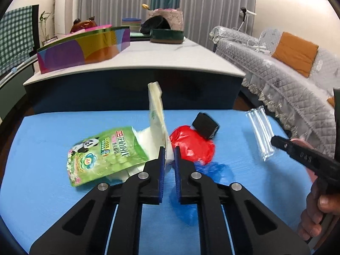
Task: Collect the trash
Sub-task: 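Lift and carry the carton and straws over the pink bucket with both tools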
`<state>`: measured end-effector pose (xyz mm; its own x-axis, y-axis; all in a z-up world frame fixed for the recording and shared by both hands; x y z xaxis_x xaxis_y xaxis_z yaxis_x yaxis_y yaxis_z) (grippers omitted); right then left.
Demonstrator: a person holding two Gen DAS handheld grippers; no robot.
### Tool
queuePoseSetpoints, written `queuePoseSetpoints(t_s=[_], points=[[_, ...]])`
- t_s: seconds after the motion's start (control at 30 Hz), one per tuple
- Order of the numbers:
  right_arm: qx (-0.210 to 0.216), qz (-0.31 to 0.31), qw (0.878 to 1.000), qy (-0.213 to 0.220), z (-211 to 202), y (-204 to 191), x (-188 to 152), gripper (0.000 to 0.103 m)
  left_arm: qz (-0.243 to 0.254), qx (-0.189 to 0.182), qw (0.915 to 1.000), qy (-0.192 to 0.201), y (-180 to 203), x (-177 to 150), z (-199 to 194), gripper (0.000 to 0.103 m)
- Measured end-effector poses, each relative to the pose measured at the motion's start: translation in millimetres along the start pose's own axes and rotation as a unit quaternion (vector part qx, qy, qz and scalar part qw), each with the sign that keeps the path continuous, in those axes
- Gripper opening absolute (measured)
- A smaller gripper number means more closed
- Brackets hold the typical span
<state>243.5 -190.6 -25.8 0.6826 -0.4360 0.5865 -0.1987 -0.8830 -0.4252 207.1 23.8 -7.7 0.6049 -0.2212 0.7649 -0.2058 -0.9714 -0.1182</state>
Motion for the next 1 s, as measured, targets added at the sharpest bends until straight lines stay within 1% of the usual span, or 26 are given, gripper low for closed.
queuePoseSetpoints(t_s=[0.17, 0.27, 0.57, 0.87, 1.0], points=[[0.003, -0.012, 1.000, 0.023, -43.2, 2.1, -3.3, 0.005, -0.019, -0.023, 0.9994, 0.017, 0.0, 5.4, -29.3, 0.008], [0.005, -0.013, 0.999, 0.036, -70.3, 7.0, -4.1, 0.005, -0.028, -0.038, 0.9983, 0.033, 1.8, 10.7, -53.7, 0.008], [0.010, -0.020, 0.997, 0.072, -137.0, 19.2, -15.0, 0.005, -0.010, -0.069, 0.9947, 0.076, 23.8, 19.4, -111.7, 0.008], [0.012, -0.014, 0.995, 0.098, -179.5, 36.6, -20.3, 0.005, 0.020, -0.081, 0.9915, 0.099, 45.3, 21.8, -138.3, 0.008], [0.010, -0.009, 0.994, 0.111, -192.2, 43.6, -22.8, 0.005, 0.031, -0.086, 0.9905, 0.103, 53.6, 21.3, -140.6, 0.008]])
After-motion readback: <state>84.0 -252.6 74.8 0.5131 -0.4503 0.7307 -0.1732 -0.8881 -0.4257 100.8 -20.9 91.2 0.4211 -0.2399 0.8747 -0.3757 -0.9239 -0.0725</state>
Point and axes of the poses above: each gripper's, at about its wrist camera, not at the fingertips, and z roughly the way its jaws point, y to its right, x to its top, the point moved 1 cm from there along z, roughly the way its jaws point, and after that the axes turned 15 degrees about z, right-handed, at the moved point
